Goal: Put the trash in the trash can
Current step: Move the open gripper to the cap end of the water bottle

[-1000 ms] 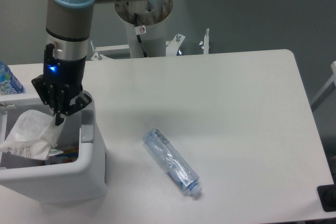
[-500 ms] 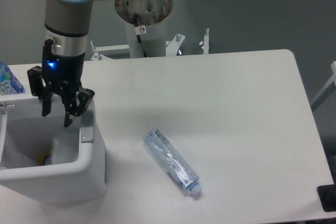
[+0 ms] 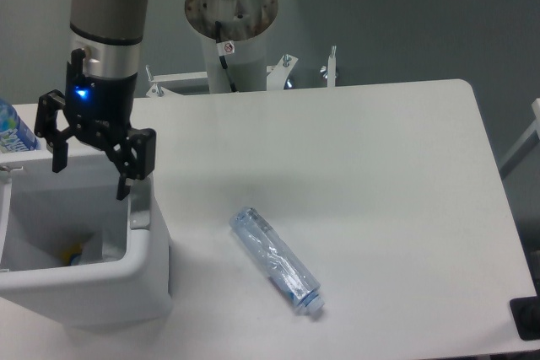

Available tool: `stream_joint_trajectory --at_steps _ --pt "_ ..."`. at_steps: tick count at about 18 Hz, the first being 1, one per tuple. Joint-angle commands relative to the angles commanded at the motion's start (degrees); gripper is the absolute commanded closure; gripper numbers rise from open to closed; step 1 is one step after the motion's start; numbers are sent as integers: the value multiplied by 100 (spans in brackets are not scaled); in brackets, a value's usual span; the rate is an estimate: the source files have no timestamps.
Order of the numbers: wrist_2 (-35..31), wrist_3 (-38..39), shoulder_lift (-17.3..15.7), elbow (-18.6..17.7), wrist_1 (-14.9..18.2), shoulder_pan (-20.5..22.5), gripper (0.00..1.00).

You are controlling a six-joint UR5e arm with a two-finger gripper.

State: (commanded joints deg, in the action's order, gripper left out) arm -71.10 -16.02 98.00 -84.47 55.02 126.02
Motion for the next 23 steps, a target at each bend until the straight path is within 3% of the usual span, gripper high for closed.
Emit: stream_joint_trajectory --at_steps 5,11,23 --pt "44 977 105 229 9 791 0" --pt "-79 1048 377 177 18 1433 0" --pt "-334 1268 1475 264 -78 2058 0"
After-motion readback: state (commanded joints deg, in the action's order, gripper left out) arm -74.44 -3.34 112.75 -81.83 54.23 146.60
